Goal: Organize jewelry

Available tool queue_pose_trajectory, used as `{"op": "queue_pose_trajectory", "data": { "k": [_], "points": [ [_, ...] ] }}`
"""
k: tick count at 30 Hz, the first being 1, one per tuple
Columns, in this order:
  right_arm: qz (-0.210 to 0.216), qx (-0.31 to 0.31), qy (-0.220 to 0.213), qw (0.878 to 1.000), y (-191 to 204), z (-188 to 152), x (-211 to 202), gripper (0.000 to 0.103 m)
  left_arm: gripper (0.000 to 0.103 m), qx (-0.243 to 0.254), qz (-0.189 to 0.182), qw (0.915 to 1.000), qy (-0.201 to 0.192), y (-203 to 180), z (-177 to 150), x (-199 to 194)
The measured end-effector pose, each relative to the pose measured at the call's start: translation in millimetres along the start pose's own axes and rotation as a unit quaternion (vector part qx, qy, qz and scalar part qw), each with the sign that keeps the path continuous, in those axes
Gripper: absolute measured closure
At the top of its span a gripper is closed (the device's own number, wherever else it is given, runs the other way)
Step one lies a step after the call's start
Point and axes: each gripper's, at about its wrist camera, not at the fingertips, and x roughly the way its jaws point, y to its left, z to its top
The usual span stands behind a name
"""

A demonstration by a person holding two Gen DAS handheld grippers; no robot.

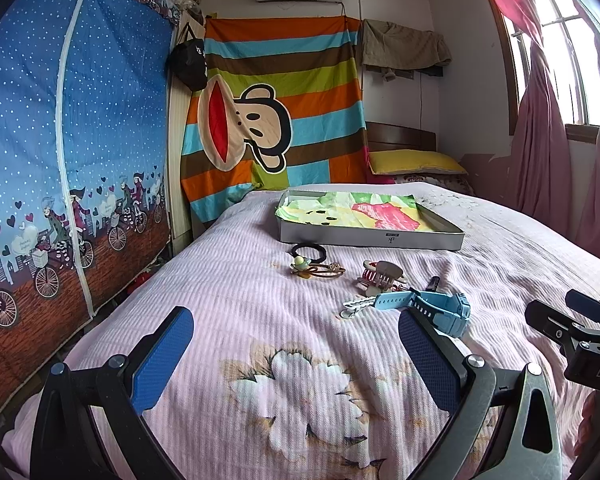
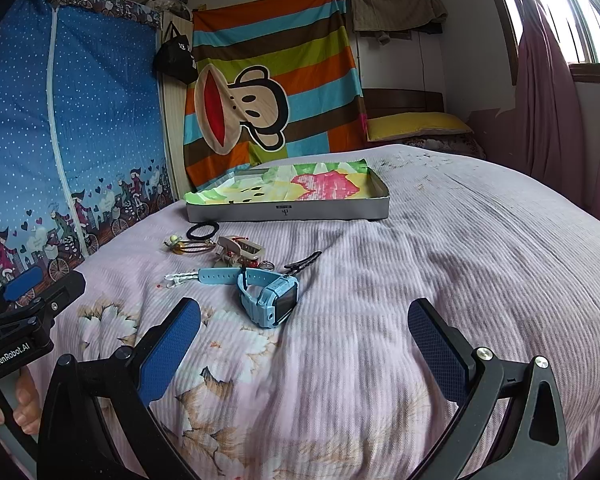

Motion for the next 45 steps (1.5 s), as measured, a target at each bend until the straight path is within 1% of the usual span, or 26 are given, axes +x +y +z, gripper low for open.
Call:
{"op": "queue_pose_trajectory", "data": {
  "k": [12,19,21,26,32,34,36,38,39,41,42,44,45],
  "points": [
    [0.005,-0.001,0.002,1.000,3.2,-1.4,0.5,0.001,0.000,0.001,0.001,1.0000,-0.001,-5.1,2.4,-4.4],
    [0.017,-0.003,-0.010,1.000,3.2,-2.1,-1.8,0.001,0.000,0.006,0.000,1.0000,-0.005,-5.6,2.6,-4.1],
    [0.020,-0.007,-0.014,1.000,2.2,-1.6,-2.3,0.001,0.000,0.009,-0.004,0.9999,-0.003,1.7,6.5,-6.7],
    [0.027,-0.010,-0.007,1.000,-4.7,2.1,5.9,0.001,0.000,0.010,-0.030,0.9991,0.028,7.3,14.0,14.5],
    [0.055,0.001,0.009,0.998,-15.1,12.4,27.0,0.002,0.000,0.011,-0.066,0.9962,0.056,9.9,19.7,50.7],
    [0.067,0.000,0.019,0.998,-14.5,15.2,35.7,0.008,0.000,0.019,-0.074,0.9951,0.064,6.5,19.4,58.6],
    [0.081,0.002,0.036,0.996,-12.3,17.0,46.4,0.022,0.001,0.028,-0.091,0.9925,0.078,3.3,19.6,70.7],
    [0.093,0.000,0.052,0.994,-8.7,17.6,57.8,0.026,0.004,0.036,-0.108,0.9893,0.091,0.1,20.0,83.7],
    [0.097,-0.003,0.059,0.994,-6.6,17.3,64.1,0.026,0.006,0.041,-0.116,0.9874,0.099,-2.9,19.8,88.4],
    [0.104,-0.007,0.070,0.992,-1.6,14.2,73.5,0.027,0.014,0.053,-0.130,0.9834,0.115,-5.6,17.7,97.2],
    [0.108,-0.010,0.077,0.991,1.2,12.5,79.1,0.032,0.016,0.061,-0.134,0.9817,0.121,-7.9,16.3,102.6],
    [0.110,-0.016,0.089,0.990,5.5,8.9,88.4,0.039,0.027,0.070,-0.146,0.9780,0.132,-10.7,15.2,111.0],
    [0.112,-0.016,0.095,0.989,6.9,7.0,94.0,0.040,0.030,0.072,-0.152,0.9761,0.137,-12.0,15.1,113.4]
  ]
}}
